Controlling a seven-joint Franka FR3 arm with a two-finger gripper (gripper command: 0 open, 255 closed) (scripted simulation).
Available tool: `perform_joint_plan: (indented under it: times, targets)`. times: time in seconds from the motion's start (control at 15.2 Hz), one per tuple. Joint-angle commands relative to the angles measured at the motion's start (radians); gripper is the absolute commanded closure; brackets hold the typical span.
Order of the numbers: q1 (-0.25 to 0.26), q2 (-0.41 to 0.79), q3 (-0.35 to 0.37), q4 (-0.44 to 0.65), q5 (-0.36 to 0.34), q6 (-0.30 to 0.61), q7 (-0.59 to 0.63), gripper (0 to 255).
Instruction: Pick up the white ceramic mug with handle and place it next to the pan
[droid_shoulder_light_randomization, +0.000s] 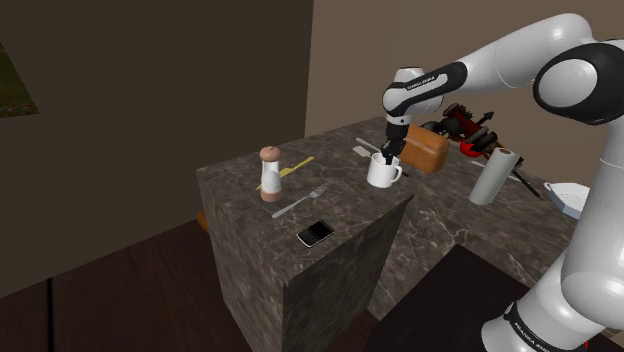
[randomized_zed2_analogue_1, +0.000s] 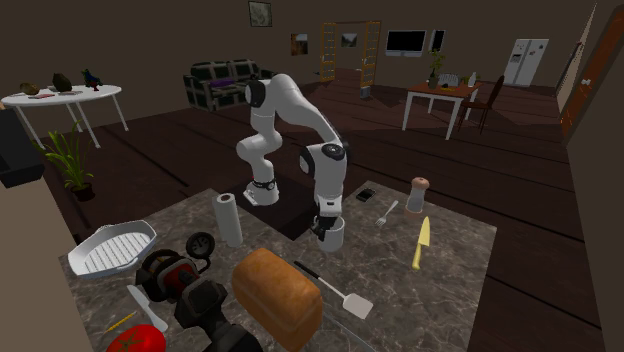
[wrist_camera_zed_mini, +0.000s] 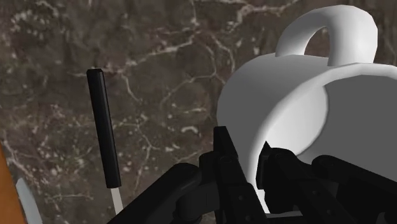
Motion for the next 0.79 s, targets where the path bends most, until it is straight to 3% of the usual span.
perform_joint_plan:
  times: [0.0, 0.73]
  targets:
    - [0.0, -0.01, -0.002, 0.014, -0.004, -0.023, 0.001, 255]
    - [0.004, -0.062, -0.007, 0.096, -0.022, -0.155, 0.011, 255]
